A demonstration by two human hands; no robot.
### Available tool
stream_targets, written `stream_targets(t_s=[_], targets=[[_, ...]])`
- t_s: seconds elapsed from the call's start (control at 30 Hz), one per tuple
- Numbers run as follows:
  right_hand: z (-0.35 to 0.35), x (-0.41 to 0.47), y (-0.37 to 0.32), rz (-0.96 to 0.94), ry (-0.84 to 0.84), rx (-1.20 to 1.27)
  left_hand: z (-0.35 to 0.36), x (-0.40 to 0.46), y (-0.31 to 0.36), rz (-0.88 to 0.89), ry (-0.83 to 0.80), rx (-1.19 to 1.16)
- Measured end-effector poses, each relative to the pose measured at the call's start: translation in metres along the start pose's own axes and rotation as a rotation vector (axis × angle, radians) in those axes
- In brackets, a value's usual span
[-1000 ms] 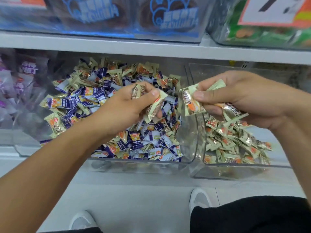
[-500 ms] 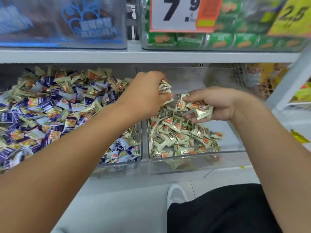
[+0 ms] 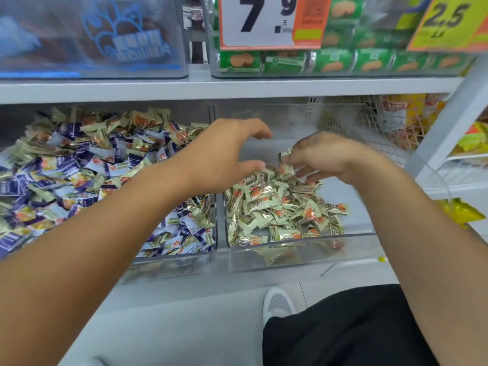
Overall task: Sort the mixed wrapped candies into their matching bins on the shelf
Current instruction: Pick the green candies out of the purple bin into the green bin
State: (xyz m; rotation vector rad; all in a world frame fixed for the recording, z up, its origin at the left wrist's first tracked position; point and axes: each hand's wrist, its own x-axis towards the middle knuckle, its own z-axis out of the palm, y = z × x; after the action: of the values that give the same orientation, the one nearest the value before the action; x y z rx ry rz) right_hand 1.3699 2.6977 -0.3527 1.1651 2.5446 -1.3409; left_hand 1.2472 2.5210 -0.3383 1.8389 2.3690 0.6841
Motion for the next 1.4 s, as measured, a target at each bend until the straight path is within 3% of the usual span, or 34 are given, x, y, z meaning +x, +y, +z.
stream_targets(t_s=[0.1, 0.17, 0.23, 0.33, 0.43, 0.53, 0.7, 0.83, 1.13, 1.27, 1.4], targets=[[0.005, -0.016, -0.012, -0.104, 0.135, -0.305, -0.02, -0.026, -0.022, -0.002, 0.175, -0.014], [0.014, -0.034, -0.032, -0.269, 0.235, -0.385, -0.032, -0.05, -0.046, -0.063, 0.187, -0.02], [0.031, -0.058, -0.056, -0.519, 0.281, -0.316, -0.034, -0.076, -0.071, -0.127, 0.081, -0.024], [0.074, -0.089, -0.089, -0.779, 0.121, -0.247, -0.019, -0.106, -0.091, -0.093, -0.144, -0.004], [0.112, -0.084, -0.105, -0.734, -0.024, -0.579, -0.008, -0.112, -0.103, 0.057, -0.25, 0.238], [0.133, -0.071, -0.118, -0.522, -0.144, -0.908, -0.014, -0.113, -0.114, 0.029, -0.28, 0.365], [0.154, -0.043, -0.135, -0.359, -0.265, -1.14, -0.028, -0.123, -0.133, 0.016, -0.247, 0.295], [0.167, -0.026, -0.137, -0.338, -0.356, -1.176, -0.034, -0.129, -0.14, -0.018, -0.221, 0.263], [0.164, -0.025, -0.127, -0.382, -0.153, -0.902, -0.027, -0.13, -0.131, -0.126, -0.013, 0.127], [0.155, -0.031, -0.128, -0.43, -0.088, -0.881, -0.016, -0.119, -0.119, -0.188, -0.084, 0.359], [0.144, -0.036, -0.132, -0.426, -0.076, -0.914, -0.009, -0.109, -0.116, -0.227, -0.069, 0.395]])
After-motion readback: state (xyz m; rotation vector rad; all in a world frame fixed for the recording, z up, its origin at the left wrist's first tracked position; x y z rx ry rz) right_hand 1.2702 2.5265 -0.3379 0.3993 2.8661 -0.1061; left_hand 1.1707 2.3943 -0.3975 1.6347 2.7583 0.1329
